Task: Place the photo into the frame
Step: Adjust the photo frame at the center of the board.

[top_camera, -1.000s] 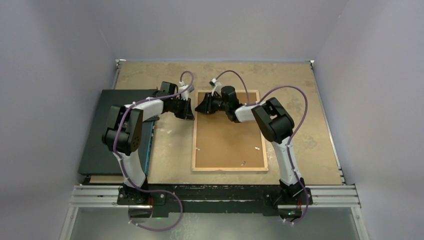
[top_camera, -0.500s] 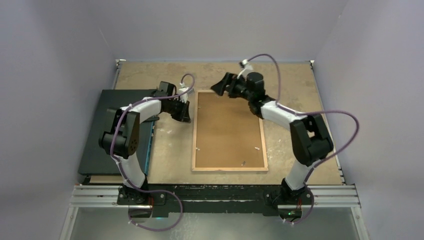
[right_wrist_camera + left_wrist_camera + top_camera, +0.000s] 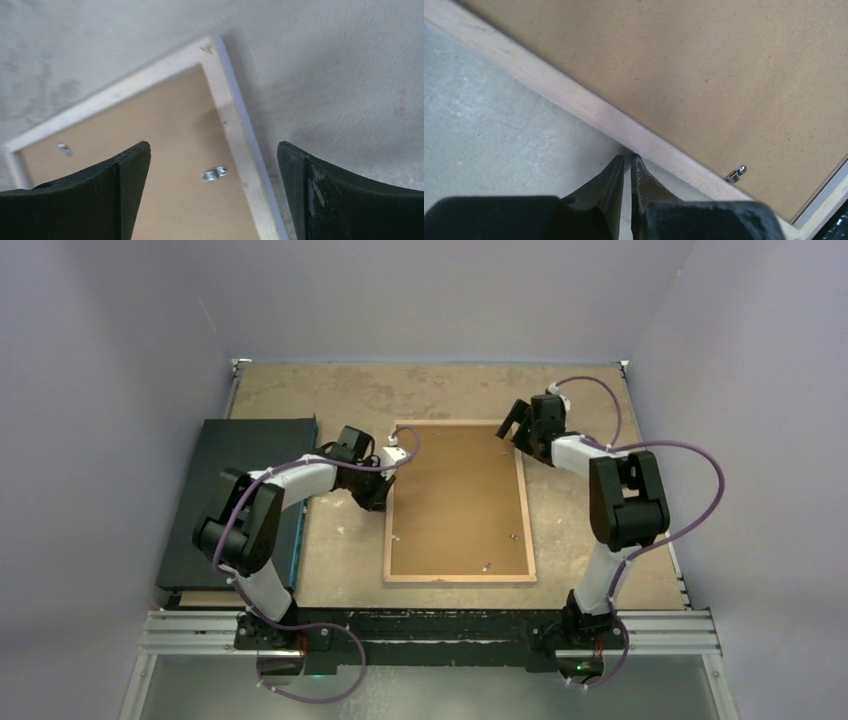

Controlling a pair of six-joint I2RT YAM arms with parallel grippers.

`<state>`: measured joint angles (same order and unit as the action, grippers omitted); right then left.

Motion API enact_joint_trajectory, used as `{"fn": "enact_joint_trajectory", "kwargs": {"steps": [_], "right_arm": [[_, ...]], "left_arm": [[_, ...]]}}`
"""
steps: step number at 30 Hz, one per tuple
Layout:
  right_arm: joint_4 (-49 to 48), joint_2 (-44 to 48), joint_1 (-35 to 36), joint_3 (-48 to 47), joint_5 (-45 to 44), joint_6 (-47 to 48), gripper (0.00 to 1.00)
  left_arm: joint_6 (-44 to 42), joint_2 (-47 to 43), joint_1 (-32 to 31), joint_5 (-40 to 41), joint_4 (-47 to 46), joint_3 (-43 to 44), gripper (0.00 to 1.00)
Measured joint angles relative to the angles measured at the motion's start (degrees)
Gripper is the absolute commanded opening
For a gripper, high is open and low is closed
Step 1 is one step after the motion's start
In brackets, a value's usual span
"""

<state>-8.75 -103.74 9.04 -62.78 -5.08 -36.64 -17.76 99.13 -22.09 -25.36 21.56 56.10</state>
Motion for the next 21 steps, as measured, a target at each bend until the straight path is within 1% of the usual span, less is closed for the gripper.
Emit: {"fn": "enact_joint_trajectory", "kwargs": {"steps": [2, 5, 10, 14, 18, 21], "right_arm": [[1.6, -3.3, 0.0, -0.9, 0.1, 0.0, 0.99], [2.1, -5.0, 0.0, -3.7, 0.7, 0.2, 0.99], [2.1, -9.0, 0.0, -8.5, 3.9, 0.7, 0.99], [1.5, -12.7, -0.2, -12.4, 7.5, 1.1, 0.99], [1.7, -19.4, 1.5, -21.7, 10.4, 1.2, 0.99], [1.6, -24.7, 4.3, -29.5, 12.1, 1.7, 0.99]], "left_arm": [[-0.5, -0.4, -1.2, 0.7, -0.2, -0.4, 0.08], [-1.1, -0.9, -2.1, 1.3, -0.4, -1.0, 0.08], [-1.4, -1.5, -3.1, 1.7, -0.5, -1.6, 0.07], [-1.3, -1.5, -5.2, 1.6, -0.5, -1.7, 0.07], [-0.2, -1.0, -10.6, 1.1, -1.1, -1.5, 0.08], [1.7, 1.1, -15.6, -1.1, -0.8, 0.3, 0.08]]}}
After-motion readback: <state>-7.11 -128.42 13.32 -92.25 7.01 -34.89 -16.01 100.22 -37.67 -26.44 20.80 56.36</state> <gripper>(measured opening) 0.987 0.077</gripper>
